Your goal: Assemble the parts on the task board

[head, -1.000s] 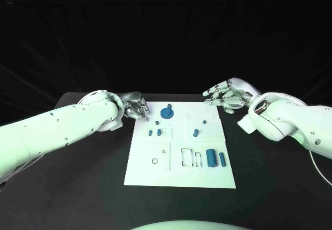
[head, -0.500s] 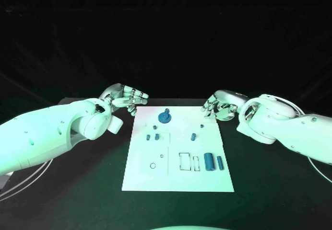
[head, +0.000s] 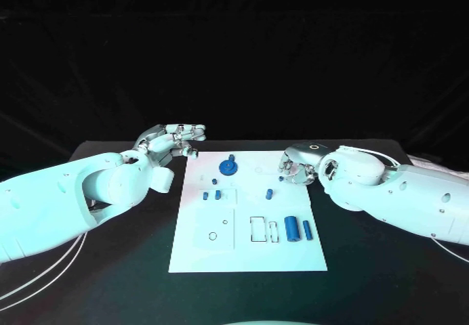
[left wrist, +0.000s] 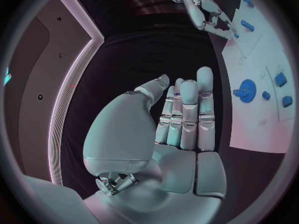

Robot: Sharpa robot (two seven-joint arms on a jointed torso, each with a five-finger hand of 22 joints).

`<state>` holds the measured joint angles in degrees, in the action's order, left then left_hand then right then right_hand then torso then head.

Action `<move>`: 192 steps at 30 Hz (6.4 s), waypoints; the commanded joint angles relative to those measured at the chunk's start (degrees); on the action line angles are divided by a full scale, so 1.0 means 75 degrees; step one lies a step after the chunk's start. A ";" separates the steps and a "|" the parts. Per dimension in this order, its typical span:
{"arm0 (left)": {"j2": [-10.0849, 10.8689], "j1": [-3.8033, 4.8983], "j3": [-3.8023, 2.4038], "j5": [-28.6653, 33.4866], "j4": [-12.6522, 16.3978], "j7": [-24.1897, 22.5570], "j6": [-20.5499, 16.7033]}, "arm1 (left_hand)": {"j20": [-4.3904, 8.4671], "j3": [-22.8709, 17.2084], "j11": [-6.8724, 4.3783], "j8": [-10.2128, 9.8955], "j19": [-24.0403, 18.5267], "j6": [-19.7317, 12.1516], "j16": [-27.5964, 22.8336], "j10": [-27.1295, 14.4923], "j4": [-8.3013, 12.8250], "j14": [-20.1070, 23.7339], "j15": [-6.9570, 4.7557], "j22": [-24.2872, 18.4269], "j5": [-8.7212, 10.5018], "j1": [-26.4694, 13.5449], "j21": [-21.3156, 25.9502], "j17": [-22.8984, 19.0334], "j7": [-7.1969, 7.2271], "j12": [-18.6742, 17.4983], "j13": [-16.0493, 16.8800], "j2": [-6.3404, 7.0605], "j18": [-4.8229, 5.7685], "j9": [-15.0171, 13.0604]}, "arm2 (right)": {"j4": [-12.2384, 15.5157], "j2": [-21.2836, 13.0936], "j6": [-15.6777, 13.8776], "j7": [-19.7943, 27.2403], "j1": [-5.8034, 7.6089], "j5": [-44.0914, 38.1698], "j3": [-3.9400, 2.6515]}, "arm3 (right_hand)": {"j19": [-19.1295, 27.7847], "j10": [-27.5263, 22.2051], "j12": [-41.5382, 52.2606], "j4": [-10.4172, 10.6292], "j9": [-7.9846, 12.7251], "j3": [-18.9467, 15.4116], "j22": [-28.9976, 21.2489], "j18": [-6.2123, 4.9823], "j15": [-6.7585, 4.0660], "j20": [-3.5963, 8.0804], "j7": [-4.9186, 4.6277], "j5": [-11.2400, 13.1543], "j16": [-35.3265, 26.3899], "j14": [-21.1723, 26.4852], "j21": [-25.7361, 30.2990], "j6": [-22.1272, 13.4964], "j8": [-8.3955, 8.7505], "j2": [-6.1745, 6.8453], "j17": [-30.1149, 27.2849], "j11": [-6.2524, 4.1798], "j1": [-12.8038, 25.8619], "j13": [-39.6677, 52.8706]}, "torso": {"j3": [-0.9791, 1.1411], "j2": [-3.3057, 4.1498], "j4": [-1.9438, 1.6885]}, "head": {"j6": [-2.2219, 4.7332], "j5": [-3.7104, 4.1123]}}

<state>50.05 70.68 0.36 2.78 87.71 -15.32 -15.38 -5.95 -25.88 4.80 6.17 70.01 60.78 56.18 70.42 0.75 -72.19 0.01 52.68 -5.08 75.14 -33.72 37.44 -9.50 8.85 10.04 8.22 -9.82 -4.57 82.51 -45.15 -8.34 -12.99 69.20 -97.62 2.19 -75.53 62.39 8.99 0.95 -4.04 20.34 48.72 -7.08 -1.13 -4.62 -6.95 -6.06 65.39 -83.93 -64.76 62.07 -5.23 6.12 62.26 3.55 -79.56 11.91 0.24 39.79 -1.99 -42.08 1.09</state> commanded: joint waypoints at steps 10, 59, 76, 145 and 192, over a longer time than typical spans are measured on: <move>0.0014 -0.0003 -0.0006 0.0385 0.0083 -0.0304 0.0206 | -0.0007 0.0065 -0.0002 -0.0016 -0.0076 -0.0064 -0.0128 -0.0102 0.0023 0.0129 0.0022 -0.0074 -0.0058 0.0081 0.0110 -0.0155 0.0009 0.0068 0.0019 -0.0056 -0.0088 0.0014 | -0.0212 0.0180 0.0368 -0.0100 -0.0087 -0.0293 0.0003 | -0.0094 0.0062 -0.0076 -0.0011 -0.0010 0.0227 0.0007 -0.0043 -0.0008 -0.0004 0.0018 0.0065 -0.0072 -0.0191 0.0043 0.0023 0.0083 -0.0026 -0.0028 -0.0007 0.0047 -0.0234 | 0.0009 -0.0008 -0.0004 | -0.0044 -0.0012; 0.0026 -0.0002 -0.0005 0.0262 0.0101 -0.0086 0.0292 | -0.0008 0.0101 0.0011 0.0001 -0.0060 -0.0102 -0.0307 -0.0195 0.0134 0.0257 0.0027 -0.0188 -0.0071 0.0260 0.0249 -0.0400 -0.0008 0.0152 0.0044 -0.0108 -0.0090 0.0026 | -0.0501 0.0509 -0.0241 -0.0113 -0.0252 -0.0285 0.0003 | -0.0354 0.0917 -0.0080 -0.0218 -0.0179 0.0784 0.0448 0.0032 -0.0157 0.0116 0.0182 0.0427 0.0306 -0.0325 -0.0267 0.0761 -0.0091 -0.0281 0.0329 -0.0172 0.0237 -0.0786 | 0.0008 -0.0016 0.0011 | -0.0163 -0.0094; 0.0040 -0.0002 -0.0003 0.0251 0.0061 0.0035 0.0362 | -0.0011 0.0118 0.0023 0.0003 -0.0061 -0.0115 -0.0372 -0.0230 0.0149 0.0305 0.0035 -0.0212 -0.0052 0.0278 0.0280 -0.0492 -0.0019 0.0164 0.0046 -0.0117 -0.0087 0.0030 | -0.0035 0.0130 -0.0653 -0.0170 -0.0201 0.0266 -0.0065 | -0.0376 0.0976 -0.0158 -0.0040 -0.0183 0.0629 0.0486 0.0041 -0.0164 0.0130 0.0211 0.0444 0.0352 -0.0326 -0.0294 0.0753 -0.0064 -0.0223 0.0371 -0.0177 0.0521 -0.0852 | 0.0005 -0.0014 0.0023 | -0.0154 -0.0107; -0.0074 0.0000 0.0001 0.0226 0.0107 0.0101 0.0404 | -0.0021 0.0145 0.0043 -0.0007 -0.0073 -0.0161 -0.0426 -0.0285 0.0165 0.0363 0.0051 -0.0250 -0.0043 0.0297 0.0334 -0.0562 -0.0041 0.0186 0.0049 -0.0134 -0.0083 0.0041 | 0.1004 0.1328 -0.0439 0.0599 -0.1151 0.0561 -0.0067 | -0.0390 0.1058 -0.0275 -0.0182 -0.0200 0.0731 0.0519 0.0050 -0.0125 0.0111 0.0105 0.0424 0.0398 -0.0311 -0.0320 0.0759 -0.0030 -0.0311 0.0407 -0.0107 0.0307 -0.0951 | -0.0004 -0.0009 0.0011 | -0.0474 -0.1073; -0.0082 0.0002 0.0001 0.0152 0.0110 0.0192 0.0443 | -0.0027 0.0171 0.0053 -0.0008 -0.0074 -0.0179 -0.0432 -0.0311 0.0159 0.0374 0.0060 -0.0269 -0.0035 0.0285 0.0358 -0.0573 -0.0050 0.0199 0.0051 -0.0139 -0.0082 0.0045 | 0.0965 0.1539 -0.0773 -0.0246 -0.1217 -0.0171 0.0003 | 0.0189 -0.0247 -0.0550 -0.0042 0.0027 -0.0004 -0.0577 -0.0147 0.0272 -0.0221 -0.0398 0.0415 -0.0231 0.0072 0.0444 -0.0722 0.0214 0.0203 -0.0343 0.0366 0.0731 -0.1075 | -0.0001 -0.0012 0.0018 | -0.0522 -0.1038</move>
<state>49.53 70.66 0.40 4.18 88.43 -13.87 -13.10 -6.15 -24.77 5.21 6.18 69.81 59.97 53.07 68.39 1.86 -69.74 0.43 50.74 -5.29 76.82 -31.29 33.23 -9.90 9.99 10.33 7.02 -9.79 -4.29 89.63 -33.31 -11.59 -13.81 60.23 -98.90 2.10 -74.57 60.85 4.64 0.57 -3.77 20.54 44.47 -7.08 0.62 -6.16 -9.92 -3.01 63.85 -83.61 -61.71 56.99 -3.52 7.41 59.75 6.33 -73.90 3.79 0.20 39.69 -1.85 -46.09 -6.75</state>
